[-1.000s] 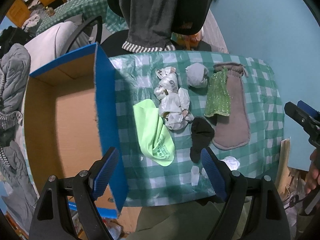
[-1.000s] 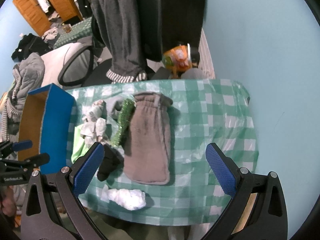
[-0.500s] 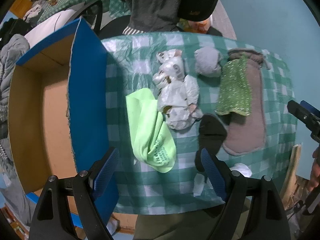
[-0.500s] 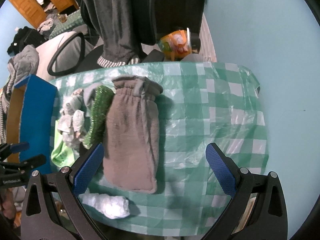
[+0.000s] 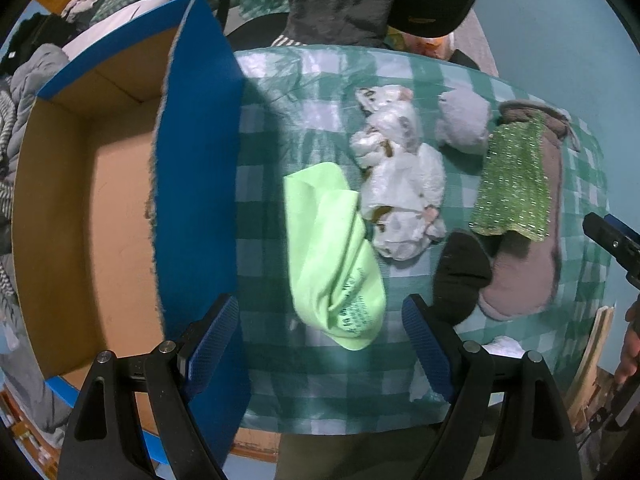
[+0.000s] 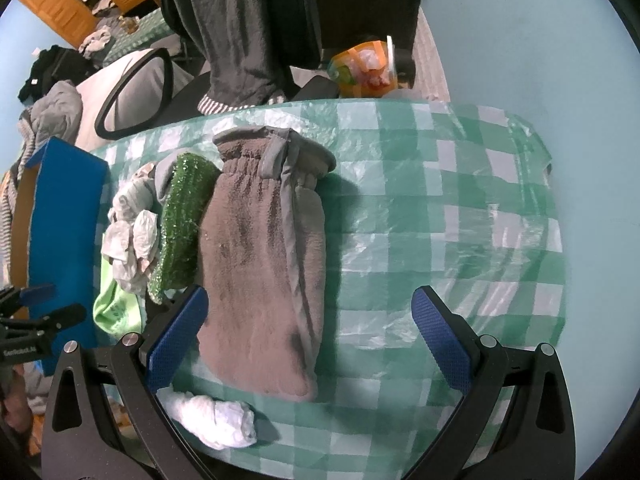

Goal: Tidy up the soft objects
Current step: 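Lower left tool over the lime green cloth while right tool lowers over grey fleece mitten, then close left gripper on the lime green cloth while right gripper closes on the grey mitten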

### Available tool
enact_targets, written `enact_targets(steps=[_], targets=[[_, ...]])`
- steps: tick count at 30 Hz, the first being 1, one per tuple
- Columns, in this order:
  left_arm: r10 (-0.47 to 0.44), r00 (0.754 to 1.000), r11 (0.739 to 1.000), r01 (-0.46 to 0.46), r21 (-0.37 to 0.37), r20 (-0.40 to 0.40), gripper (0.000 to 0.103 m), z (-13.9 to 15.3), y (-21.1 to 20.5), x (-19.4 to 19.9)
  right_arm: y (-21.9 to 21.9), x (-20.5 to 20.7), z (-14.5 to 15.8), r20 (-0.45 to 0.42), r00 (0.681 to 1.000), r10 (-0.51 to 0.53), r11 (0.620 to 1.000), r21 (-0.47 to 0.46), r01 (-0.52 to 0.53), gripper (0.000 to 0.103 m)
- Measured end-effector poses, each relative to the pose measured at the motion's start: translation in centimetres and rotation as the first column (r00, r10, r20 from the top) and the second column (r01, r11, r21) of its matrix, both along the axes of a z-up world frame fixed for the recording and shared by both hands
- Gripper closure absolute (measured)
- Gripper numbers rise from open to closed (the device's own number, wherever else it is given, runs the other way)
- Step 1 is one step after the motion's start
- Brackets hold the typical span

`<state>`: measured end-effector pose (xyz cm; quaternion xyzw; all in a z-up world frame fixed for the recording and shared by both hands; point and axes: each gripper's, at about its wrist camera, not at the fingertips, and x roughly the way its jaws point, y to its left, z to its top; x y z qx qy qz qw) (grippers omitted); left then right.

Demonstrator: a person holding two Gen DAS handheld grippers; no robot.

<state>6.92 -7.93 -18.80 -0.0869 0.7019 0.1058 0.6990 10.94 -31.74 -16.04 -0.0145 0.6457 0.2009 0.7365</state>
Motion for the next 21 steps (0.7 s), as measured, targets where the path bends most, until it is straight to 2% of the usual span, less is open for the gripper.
enact_targets(steps=[12, 14, 21], targets=[[0.010, 1.000, 1.000, -0.010, 0.012, -0.007, 0.018, -0.9, 1.0, 0.0, 1.5, 0.9, -2.1, -0.034, 0.999, 0.023, 1.000, 0.017, -0.022, 0.002], [0.007, 1.000, 1.000, -0.007, -0.009, -0.006, 0.018, -1.0, 0.8, 0.0, 1.9, 1.0, -2.4, -0.038, 0.999, 0.028, 0.999, 0.020, -0.027, 0.002], [-0.043, 0.997, 0.999, 0.044, 0.012, -0.059, 0.018, -3.1, -1.6, 0.8, 3.4, 1.4, -3.5, -0.050, 0.997, 0.051, 0.999, 0.002, -0.051, 0.002]])
